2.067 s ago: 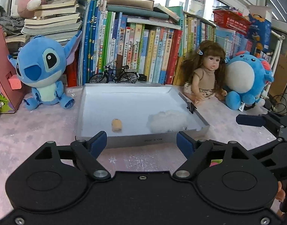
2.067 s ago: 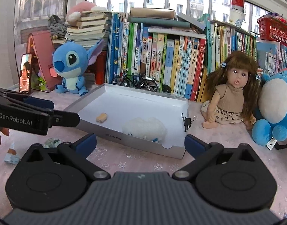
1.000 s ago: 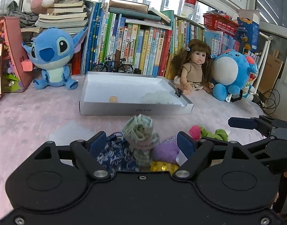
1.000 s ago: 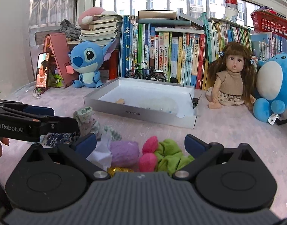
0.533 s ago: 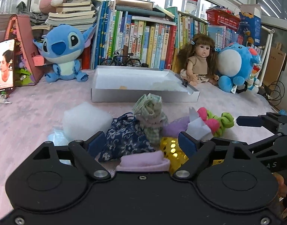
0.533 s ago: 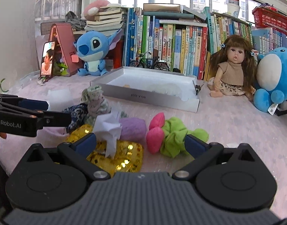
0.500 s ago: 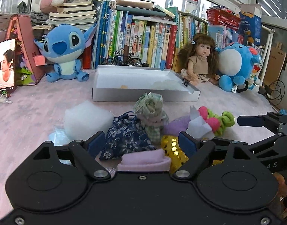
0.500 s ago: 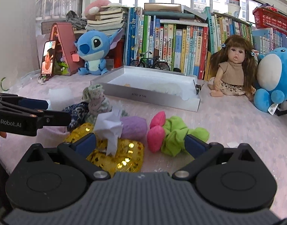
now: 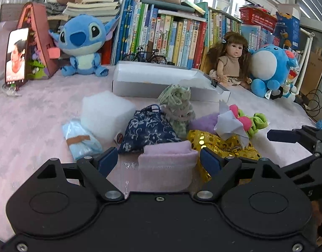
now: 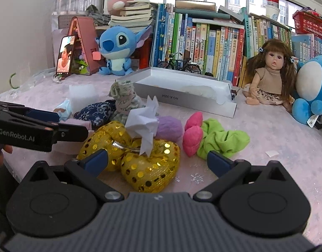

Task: Organize soft objects
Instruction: 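Move both grippers back toward the pink sock and gold heart pillow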

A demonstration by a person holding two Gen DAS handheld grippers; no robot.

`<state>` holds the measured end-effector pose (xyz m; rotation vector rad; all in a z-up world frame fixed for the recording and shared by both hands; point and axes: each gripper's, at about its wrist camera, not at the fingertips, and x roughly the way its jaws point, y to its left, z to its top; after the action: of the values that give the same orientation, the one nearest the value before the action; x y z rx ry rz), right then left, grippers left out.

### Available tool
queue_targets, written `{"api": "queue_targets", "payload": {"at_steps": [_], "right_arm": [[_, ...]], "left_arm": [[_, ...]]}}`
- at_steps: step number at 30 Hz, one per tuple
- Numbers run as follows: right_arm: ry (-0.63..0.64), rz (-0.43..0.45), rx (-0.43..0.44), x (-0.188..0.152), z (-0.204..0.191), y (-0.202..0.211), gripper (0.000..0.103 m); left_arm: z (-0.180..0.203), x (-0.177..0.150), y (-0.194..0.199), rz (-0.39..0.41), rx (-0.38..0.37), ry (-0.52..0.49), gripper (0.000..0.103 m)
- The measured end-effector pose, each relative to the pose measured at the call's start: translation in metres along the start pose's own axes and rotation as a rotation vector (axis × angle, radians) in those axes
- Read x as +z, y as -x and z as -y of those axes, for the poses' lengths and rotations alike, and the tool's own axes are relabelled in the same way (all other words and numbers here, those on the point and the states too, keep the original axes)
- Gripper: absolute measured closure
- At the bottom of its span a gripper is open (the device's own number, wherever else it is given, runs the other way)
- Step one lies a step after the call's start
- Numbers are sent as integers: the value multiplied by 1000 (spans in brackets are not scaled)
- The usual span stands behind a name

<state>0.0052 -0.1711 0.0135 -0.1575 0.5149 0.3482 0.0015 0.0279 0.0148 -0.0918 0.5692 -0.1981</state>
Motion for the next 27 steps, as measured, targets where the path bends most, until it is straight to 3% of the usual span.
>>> {"api": "queue_targets", "payload": {"at_steps": [27], "right_arm": [[36, -4, 55, -5, -29, -9, 0]], "left_arm": [[-14, -7, 9, -48, -39, 109, 27]]}}
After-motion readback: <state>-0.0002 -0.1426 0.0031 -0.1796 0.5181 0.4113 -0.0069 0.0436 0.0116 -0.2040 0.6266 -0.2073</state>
